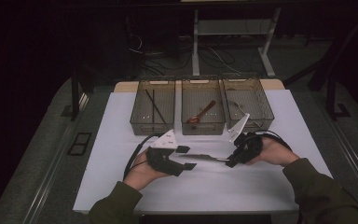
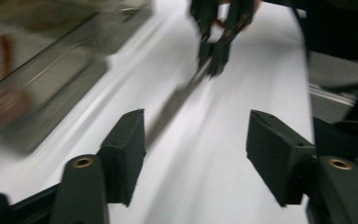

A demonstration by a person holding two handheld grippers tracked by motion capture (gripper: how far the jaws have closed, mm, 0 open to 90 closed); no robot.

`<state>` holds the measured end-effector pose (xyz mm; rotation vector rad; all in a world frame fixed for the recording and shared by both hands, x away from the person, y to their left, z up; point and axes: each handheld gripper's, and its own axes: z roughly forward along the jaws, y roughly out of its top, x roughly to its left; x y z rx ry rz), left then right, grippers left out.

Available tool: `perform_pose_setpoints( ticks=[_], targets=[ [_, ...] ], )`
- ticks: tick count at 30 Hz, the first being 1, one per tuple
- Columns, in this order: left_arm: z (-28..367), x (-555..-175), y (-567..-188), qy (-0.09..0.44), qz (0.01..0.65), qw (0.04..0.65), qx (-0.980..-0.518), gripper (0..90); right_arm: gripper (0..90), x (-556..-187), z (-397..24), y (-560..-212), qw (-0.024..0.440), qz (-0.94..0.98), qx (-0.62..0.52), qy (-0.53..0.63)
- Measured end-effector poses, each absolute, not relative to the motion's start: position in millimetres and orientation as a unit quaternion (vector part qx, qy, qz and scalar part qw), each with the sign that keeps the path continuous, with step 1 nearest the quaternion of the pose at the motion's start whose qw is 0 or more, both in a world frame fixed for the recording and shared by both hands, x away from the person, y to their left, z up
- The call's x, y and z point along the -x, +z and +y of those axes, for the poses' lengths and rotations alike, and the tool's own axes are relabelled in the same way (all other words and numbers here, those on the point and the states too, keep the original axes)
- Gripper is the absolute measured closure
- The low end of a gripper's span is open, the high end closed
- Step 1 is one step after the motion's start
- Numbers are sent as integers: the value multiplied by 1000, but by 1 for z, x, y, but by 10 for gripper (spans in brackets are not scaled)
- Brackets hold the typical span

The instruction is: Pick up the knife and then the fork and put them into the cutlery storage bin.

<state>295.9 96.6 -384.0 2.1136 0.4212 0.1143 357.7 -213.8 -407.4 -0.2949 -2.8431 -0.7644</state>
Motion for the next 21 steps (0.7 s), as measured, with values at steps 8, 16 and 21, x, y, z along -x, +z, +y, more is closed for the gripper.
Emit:
perform_pose_setpoints(
  ticks=[8, 16, 21],
  targets=[
    [135, -285, -400, 75, 256, 475, -839, 263, 824, -369, -245, -399, 46, -941, 171, -290],
    [149, -274, -419, 95, 295, 465, -829, 170, 825, -378, -262, -387, 13, -926, 210, -315],
    [151, -274, -424, 106, 300, 461, -828, 131, 825, -383, -272, -375, -10, -911, 246, -330]
  ],
)
